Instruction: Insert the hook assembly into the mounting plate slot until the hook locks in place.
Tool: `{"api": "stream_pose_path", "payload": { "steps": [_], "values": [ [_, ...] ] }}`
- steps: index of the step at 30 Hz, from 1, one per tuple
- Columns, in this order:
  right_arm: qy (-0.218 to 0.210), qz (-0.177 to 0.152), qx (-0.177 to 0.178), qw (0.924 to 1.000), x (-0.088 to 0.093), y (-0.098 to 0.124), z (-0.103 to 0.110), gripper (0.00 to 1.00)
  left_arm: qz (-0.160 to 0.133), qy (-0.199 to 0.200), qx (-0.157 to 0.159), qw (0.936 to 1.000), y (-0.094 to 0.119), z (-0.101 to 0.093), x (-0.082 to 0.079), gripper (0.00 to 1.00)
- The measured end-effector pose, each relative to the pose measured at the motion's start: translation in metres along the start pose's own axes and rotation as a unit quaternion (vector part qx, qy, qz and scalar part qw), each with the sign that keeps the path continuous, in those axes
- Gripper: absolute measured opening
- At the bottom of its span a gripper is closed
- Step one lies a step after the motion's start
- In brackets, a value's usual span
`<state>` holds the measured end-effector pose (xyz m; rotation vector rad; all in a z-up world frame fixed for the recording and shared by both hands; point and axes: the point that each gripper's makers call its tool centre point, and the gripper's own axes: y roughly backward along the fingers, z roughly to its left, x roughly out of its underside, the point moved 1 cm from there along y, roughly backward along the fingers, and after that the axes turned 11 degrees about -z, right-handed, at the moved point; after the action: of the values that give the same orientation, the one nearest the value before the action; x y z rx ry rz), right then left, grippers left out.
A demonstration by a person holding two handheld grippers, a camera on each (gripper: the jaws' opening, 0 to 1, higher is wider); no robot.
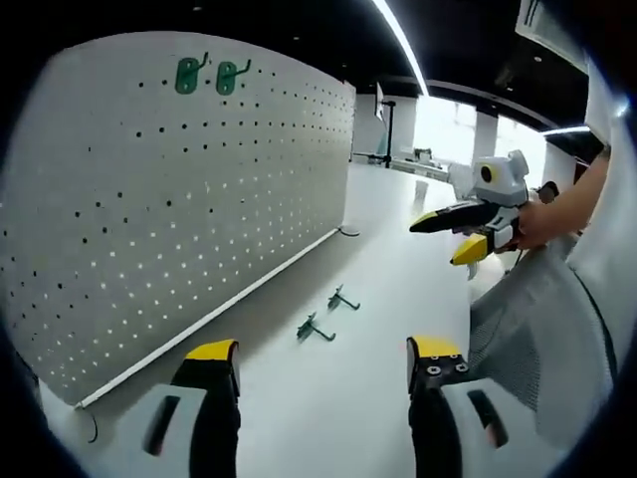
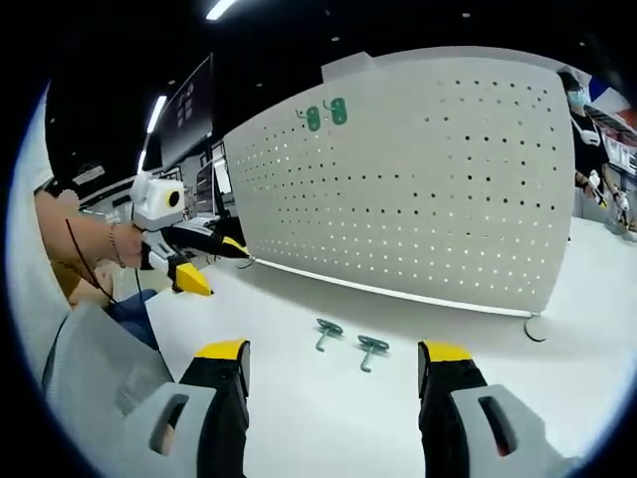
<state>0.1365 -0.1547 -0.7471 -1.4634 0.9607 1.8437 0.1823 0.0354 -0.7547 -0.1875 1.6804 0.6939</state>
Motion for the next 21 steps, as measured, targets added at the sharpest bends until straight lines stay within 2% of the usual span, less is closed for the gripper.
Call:
{"api": "stream_pose_path", "payload": {
  "steps": [6, 17, 21],
  "values": [
    [0.0, 0.0, -0.002, 1.0, 0.0, 0.001, -0.002, 0.66, 0.031, -0.018, 0.02, 0.9992, -0.014, -0.001, 0.002, 0.7],
    [-0.001, 0.004, -0.005, 1.0, 0.0, 0.003, -0.002, 0.66, 0.055, -0.035, 0.046, 0.9968, -0.03, 0.0, 0.0, 0.7],
    [-0.001, 0.005, -0.007, 1.0, 0.001, 0.003, -0.002, 0.66, 0.074, -0.04, 0.053, 0.9951, -0.035, 0.002, 0.007, 0.71]
  ]
}}
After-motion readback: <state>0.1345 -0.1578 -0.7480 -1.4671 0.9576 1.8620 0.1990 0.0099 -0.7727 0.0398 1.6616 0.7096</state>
